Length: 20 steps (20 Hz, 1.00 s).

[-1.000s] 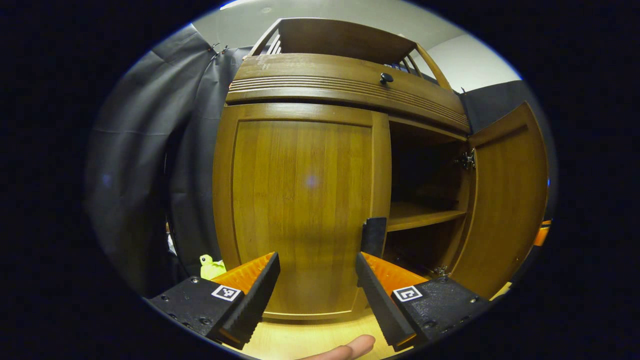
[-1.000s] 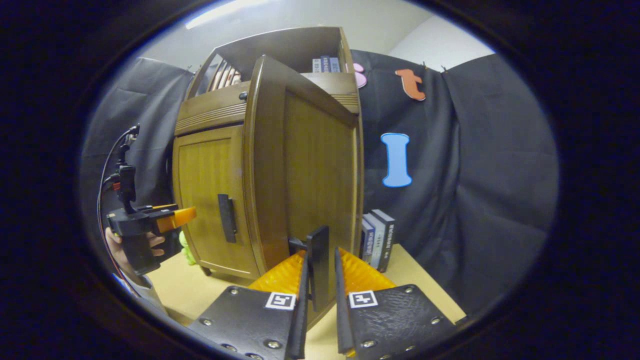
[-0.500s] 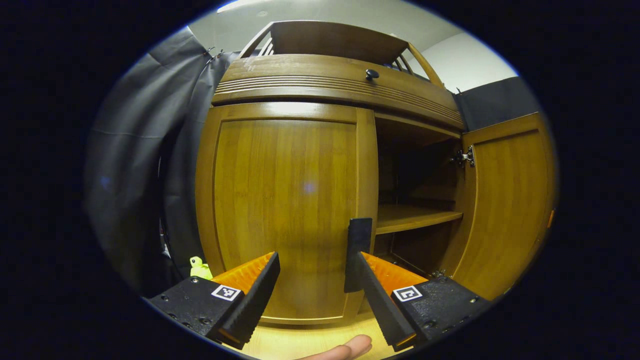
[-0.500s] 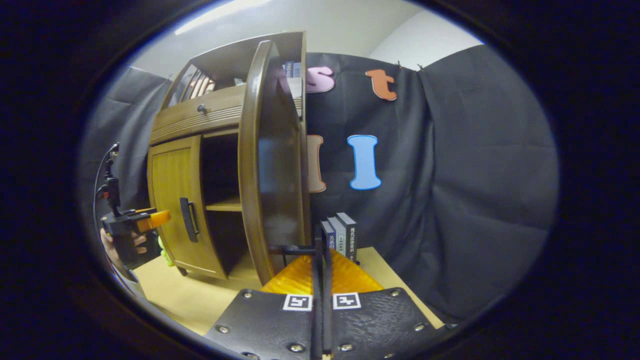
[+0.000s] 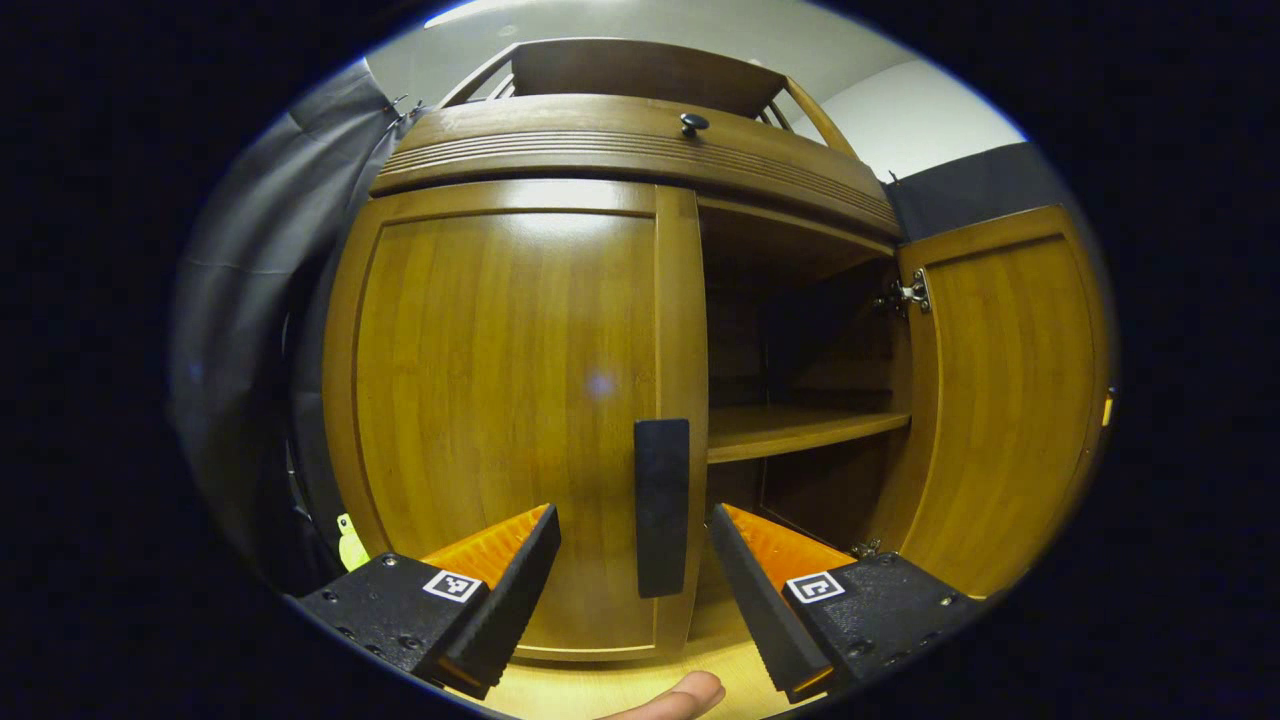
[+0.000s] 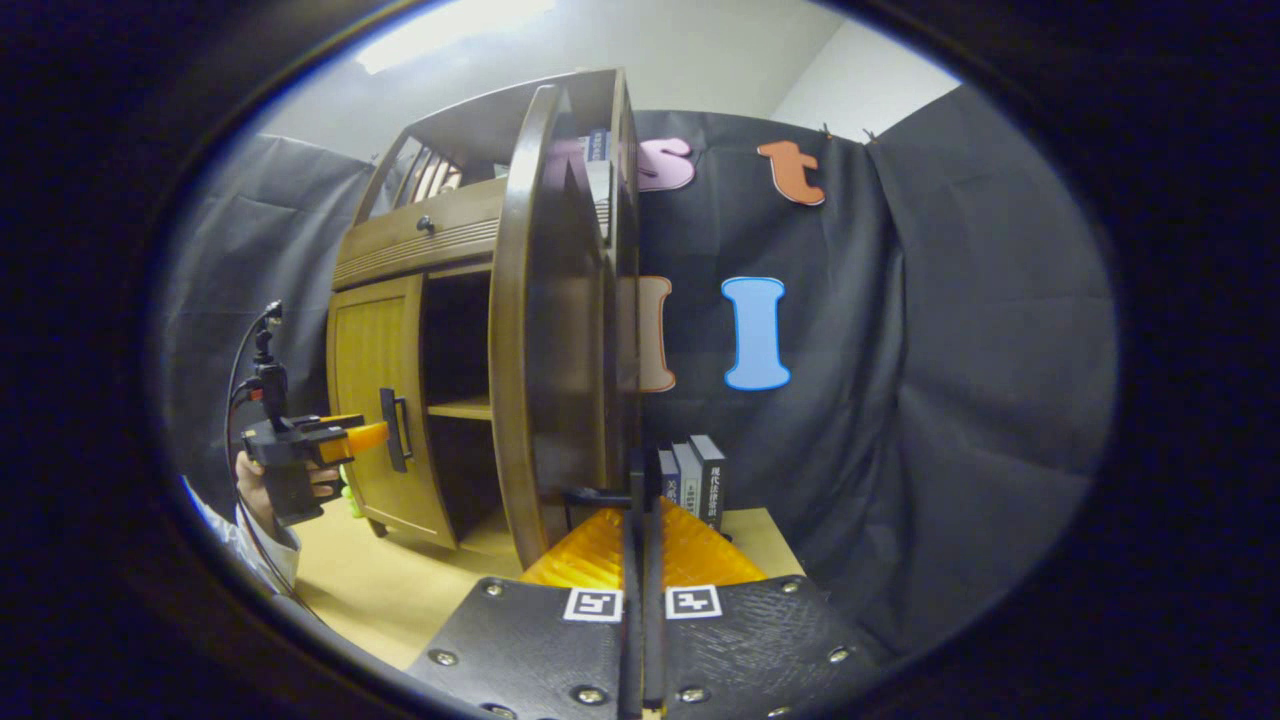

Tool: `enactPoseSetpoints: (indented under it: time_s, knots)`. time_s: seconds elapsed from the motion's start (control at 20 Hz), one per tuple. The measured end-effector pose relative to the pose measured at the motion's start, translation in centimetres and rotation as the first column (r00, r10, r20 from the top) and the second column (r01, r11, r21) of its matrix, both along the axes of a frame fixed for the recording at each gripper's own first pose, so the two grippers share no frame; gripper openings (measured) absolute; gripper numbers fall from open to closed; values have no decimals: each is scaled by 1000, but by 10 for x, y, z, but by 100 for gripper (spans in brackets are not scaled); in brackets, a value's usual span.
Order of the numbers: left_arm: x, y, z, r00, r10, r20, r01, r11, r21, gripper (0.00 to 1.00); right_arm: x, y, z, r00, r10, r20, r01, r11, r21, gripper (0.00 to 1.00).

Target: Open the right door of the double-door shoe cabinet with the right hand, and open the left door with the left hand.

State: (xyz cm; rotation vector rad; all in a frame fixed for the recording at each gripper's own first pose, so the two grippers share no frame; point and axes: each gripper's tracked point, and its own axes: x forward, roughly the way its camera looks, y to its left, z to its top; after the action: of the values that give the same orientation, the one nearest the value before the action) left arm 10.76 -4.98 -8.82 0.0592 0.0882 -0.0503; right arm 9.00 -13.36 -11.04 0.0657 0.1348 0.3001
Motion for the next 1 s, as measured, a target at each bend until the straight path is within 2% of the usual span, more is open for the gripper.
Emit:
enactPoseSetpoints:
  time_s: [0.15, 0.2, 0.25, 0.3, 0.45, 0.5, 0.55, 0.6, 0.7, 0.75, 0.8, 0.85, 0.95, 1.0]
  knots:
    - [1, 0, -4, 1000, 0, -8, 0, 1000, -2, 90, -3, -6, 2, 1000, -14, 1, 14, 999, -35, 3]
    - [1, 2, -2, 1000, 6, -1, -6, 1000, 1, 90, -3, -11, 3, 999, -36, 6, 36, 997, -67, 19]
    - [0, 3, 0, 1000, 11, 8, -11, 1000, 3, 99, -6, -18, 4, 998, -59, 2, 59, 996, -72, 35]
    - [-1, 3, 2, 1000, 15, 19, -15, 1000, 2, 90, -10, -28, 3, 995, -95, -1, 95, 992, -77, 52]
    - [-4, 3, 4, 999, 19, 38, -18, 1000, -13, 95, -32, -58, 10, 976, -214, 29, 216, 969, -118, 100]
    - [-2, 1, 3, 999, 15, 38, -14, 1000, -25, 95, -39, -72, 12, 963, -264, 52, 269, 950, -160, 96]
    - [0, -3, 4, 999, 9, 48, -7, 999, -42, 95, -47, -82, 15, 951, -301, 73, 309, 932, -189, 98]
    - [4, -9, 7, 998, 8, 67, -3, 998, -63, 90, -57, -88, 18, 938, -335, 91, 347, 911, -222, 98]
    - [14, -18, 11, 993, 12, 117, -2, 996, -91, 89, -86, -102, 22, 899, -410, 151, 437, 836, -331, 97]
    - [21, -16, 11, 990, 33, 135, -21, 996, -89, 82, -101, -103, 22, 884, -434, 173, 467, 808, -359, 98]
    - [26, -15, 7, 990, 44, 132, -35, 997, -74, 71, -114, -101, 17, 876, -447, 182, 483, 796, -365, 98]
    - [32, -14, -1, 993, 48, 109, -43, 998, -48, 61, -128, -90, 13, 877, -444, 183, 480, 804, -351, 98]
    - [43, -6, -19, 997, 62, 36, -63, 998, 27, 40, -147, -51, 8, 901, -400, 167, 433, 856, -282, 98]
    - [35, -5, -23, 998, 62, -11, -61, 996, 60, 40, -155, -31, 2, 918, -369, 145, 395, 885, -247, 99]
